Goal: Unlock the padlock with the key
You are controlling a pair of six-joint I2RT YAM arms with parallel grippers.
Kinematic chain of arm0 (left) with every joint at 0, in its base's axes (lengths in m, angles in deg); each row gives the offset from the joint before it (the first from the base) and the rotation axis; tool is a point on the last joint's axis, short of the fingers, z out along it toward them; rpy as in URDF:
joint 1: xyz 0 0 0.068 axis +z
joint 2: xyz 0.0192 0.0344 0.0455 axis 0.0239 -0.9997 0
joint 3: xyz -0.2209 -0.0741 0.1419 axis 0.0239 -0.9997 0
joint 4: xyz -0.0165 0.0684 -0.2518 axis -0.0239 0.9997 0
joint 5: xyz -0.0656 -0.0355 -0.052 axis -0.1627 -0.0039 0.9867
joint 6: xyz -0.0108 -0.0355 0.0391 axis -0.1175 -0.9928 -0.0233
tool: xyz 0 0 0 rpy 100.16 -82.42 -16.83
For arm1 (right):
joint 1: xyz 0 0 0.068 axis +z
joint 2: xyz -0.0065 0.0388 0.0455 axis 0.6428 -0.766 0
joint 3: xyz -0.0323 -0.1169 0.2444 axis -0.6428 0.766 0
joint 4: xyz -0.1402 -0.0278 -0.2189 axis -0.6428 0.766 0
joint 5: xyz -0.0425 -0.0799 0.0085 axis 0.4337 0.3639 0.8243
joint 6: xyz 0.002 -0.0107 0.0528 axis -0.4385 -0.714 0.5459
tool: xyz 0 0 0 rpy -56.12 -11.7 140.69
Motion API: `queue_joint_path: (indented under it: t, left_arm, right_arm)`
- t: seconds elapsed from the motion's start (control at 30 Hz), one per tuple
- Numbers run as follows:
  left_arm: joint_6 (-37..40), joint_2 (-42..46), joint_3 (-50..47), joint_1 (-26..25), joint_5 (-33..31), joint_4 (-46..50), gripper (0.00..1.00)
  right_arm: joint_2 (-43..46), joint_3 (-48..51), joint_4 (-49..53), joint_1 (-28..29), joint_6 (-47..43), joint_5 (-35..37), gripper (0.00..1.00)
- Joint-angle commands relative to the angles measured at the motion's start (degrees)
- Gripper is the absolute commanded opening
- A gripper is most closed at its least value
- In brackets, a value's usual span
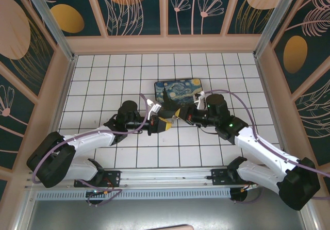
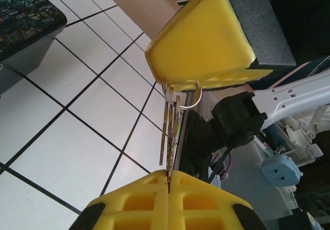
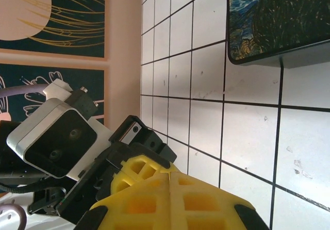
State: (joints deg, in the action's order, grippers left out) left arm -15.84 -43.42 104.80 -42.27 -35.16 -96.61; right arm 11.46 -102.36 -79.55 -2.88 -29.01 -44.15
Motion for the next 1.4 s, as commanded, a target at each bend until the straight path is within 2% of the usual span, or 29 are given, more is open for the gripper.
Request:
queue_joint_path:
  t: [0.0,0.27,0.4,0.47,0.57,0.77,0.83,0.9,0.93,1.0,1.17,1.27,1.37]
  left_arm:
    - [0.5,-0.6,2.4,0.2,1.9,0.9,0.00]
    - [1.5,-3.0,5.7,0.2,6.0,6.4,0.00]
    - [0.4,-2.6,5.4,0.2,6.8,6.5,0.00]
    - [0.0,-2.7,5.5,0.2,7.8,6.8,0.00]
    - [1.9,-3.2,6.7,0.2,7.9,11.6,0.00]
    - [3.8,-3.1,8.0,0.3,8.8,15.6,0.00]
    - [7.8,-2.9,10.4,0.3,3.5,22.5,0.00]
    - [14.8,-1.7,14.2,0.2,-6.5,32.2,0.00]
    - [17.6,-0.7,15.2,0.1,-10.6,34.1,0.00]
    - [23.6,1.4,16.2,0.2,-18.6,34.8,0.00]
    - [37.2,-2.2,22.6,-0.2,-29.3,37.9,0.00]
    - [45.7,-3.4,24.5,-3.0,-38.1,38.0,0.00]
    - [53.1,-1.3,23.4,-5.8,-46.2,32.6,0.00]
  right_arm:
    - [-0.3,0.6,1.7,-1.1,-2.3,-0.6,0.06]
    - [-0.4,1.6,4.5,-5.2,-7.4,-2.5,0.19]
    - [-1.0,0.8,5.4,-5.5,-10.2,-3.2,0.34]
    - [-0.5,-0.1,7.3,-7.9,-13.0,-2.8,0.39]
    - [1.2,0.0,5.0,-11.0,-16.9,-6.6,0.40]
    - [-2.2,-0.1,0.8,-11.0,-22.2,-17.2,0.40]
    - [-1.7,-0.1,1.0,-11.0,-22.1,-17.2,0.40]
    - [-1.3,-0.3,2.7,-12.6,-18.2,-14.8,0.41]
    - [-1.1,0.1,2.5,-13.6,-15.2,-14.6,0.41]
    - [-0.8,1.3,0.2,-14.3,-8.1,-14.0,0.39]
    - [-0.9,-2.0,1.3,-11.5,1.0,-9.5,0.38]
    - [0.2,-3.5,1.0,-10.4,5.8,-6.4,0.38]
    - [2.4,-3.4,-0.5,-10.2,9.7,-3.2,0.38]
